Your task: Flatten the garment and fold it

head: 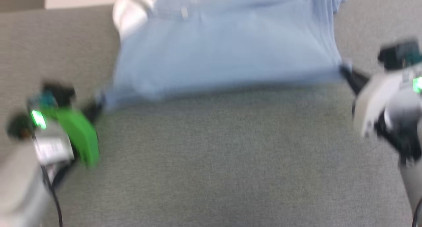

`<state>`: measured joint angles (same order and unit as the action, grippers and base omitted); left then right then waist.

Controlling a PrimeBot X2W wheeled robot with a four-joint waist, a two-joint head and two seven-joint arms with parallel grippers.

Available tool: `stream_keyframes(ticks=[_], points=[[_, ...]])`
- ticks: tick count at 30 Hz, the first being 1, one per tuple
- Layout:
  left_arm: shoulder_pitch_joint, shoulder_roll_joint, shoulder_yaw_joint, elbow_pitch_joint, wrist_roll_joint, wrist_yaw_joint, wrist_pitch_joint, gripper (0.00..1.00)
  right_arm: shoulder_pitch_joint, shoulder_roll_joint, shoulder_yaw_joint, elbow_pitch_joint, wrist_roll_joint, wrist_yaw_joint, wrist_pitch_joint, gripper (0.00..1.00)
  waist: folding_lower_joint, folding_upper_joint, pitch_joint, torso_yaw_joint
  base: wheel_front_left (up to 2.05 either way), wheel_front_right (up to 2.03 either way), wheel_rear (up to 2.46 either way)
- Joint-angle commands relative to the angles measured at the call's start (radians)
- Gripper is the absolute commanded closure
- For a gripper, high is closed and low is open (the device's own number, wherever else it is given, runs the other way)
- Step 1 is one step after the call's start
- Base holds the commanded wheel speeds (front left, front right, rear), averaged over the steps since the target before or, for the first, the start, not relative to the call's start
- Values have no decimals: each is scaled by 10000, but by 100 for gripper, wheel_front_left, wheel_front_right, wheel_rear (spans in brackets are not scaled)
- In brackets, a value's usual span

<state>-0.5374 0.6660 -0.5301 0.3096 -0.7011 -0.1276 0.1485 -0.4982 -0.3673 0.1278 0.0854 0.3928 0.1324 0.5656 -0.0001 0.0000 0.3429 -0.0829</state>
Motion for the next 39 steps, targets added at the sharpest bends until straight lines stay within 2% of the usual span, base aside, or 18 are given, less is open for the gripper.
stream_keyframes(ticks=[1, 5, 11, 15, 20, 25, 28, 33, 39], points=[[854, 222, -37, -433, -413, 167, 332, 100, 638, 54, -226, -222, -134, -17, 77, 100, 1, 0, -891, 388, 0, 0, 0], [2968, 426, -200, -1804, -1354, 726, 1110, 100, 2248, 265, -953, -505, -481, -17, 109, 100, 1, 0, -1387, 559, 0, 0, 0], [5343, 633, -301, -3605, -2207, 1800, 1533, 100, 4080, 493, -1728, -704, -797, -17, 320, 100, 1, 0, -1863, 761, 0, 0, 0], [6419, 731, -342, -4539, -2489, 2388, 1585, 100, 5161, 688, -2246, -969, -879, -17, 954, 100, 1, 0, -2049, 828, 0, 0, 0], [7193, 693, -427, -5249, -2559, 2846, 1448, 100, 6339, 1160, -3043, -1629, -1006, -17, 1831, 100, 1, 0, -2130, 880, 0, 0, 0], [7401, 568, -499, -5582, -2389, 2892, 1099, 100, 6984, 1673, -3553, -2144, -1172, -17, 1845, 100, 1, 0, -2078, 833, 0, 0, 0], [7044, 316, -374, -5679, -1556, 2816, -12, 100, 7024, 1947, -3445, -2370, -1048, -17, 774, 100, 1, 0, -1991, 797, 0, 0, 0], [6329, -368, -264, -5434, -350, 2701, -1882, 100, 7054, 2039, -2877, -2189, -803, -17, -849, 100, 1, 0, -1914, 673, 0, 0, 0], [5140, -1018, -182, -4722, 307, 2516, -2954, 100, 6331, 1633, -2360, -2008, -561, -17, -1990, 100, 1, 0, -1869, 346, 0, 0, 0]])
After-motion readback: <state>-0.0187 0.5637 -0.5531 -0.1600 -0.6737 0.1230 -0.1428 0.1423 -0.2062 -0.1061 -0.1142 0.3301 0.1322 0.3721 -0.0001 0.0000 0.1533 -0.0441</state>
